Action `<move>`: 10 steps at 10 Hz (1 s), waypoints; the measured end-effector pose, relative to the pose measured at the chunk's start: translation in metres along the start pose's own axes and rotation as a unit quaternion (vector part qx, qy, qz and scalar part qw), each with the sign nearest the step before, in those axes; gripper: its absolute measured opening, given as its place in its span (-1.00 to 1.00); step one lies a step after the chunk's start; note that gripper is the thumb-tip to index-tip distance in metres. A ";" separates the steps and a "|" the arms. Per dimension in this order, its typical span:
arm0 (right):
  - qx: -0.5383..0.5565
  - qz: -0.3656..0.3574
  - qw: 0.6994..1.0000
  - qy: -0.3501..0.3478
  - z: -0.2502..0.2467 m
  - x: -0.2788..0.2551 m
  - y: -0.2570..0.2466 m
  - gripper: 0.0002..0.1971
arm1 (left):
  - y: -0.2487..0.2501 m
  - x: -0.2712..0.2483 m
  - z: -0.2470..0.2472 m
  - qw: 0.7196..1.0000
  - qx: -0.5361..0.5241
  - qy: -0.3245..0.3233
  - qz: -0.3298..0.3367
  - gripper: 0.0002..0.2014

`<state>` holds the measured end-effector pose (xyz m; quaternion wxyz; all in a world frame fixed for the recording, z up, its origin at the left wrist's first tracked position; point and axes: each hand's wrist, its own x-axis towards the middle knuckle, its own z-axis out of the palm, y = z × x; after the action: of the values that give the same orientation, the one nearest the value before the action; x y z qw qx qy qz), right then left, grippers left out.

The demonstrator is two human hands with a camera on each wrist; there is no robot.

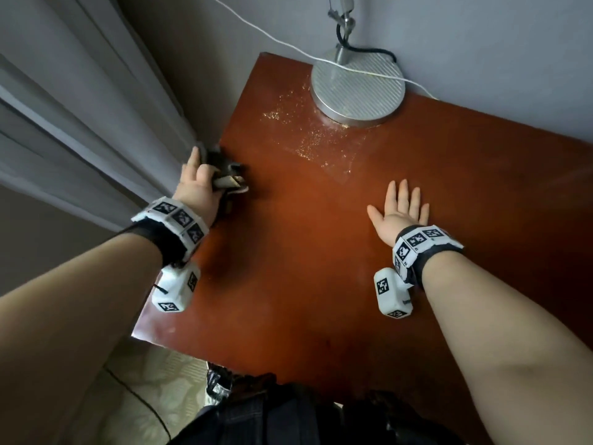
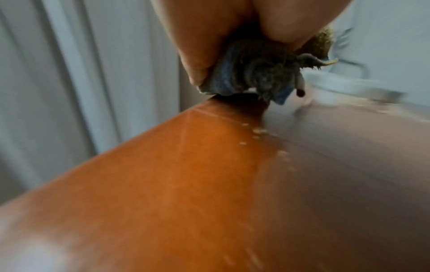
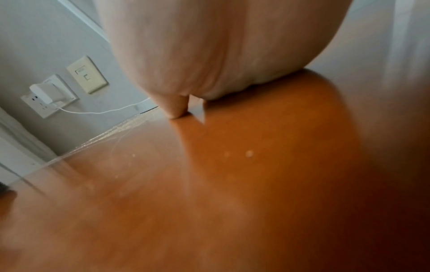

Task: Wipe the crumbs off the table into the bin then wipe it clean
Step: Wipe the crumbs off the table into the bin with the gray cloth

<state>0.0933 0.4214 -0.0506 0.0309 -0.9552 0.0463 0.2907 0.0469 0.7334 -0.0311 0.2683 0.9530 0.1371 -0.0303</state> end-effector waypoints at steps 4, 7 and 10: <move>-0.009 0.010 1.000 -0.002 -0.001 -0.005 -0.003 -0.33 | -0.001 -0.040 0.020 0.960 0.185 -0.197 0.070 -0.43; -0.013 0.009 1.000 0.003 0.000 -0.004 -0.003 -0.33 | -0.048 -0.053 -0.012 0.999 0.001 -0.004 -0.042 -0.63; -0.011 0.008 1.000 0.007 0.000 -0.005 -0.005 -0.34 | 0.045 -0.068 0.038 0.892 0.271 -0.325 0.160 -0.25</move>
<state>0.0896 0.4263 -0.0471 0.0177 -0.9571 0.0507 0.2848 -0.0056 0.6597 -0.0316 0.0307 0.9348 -0.1254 -0.3309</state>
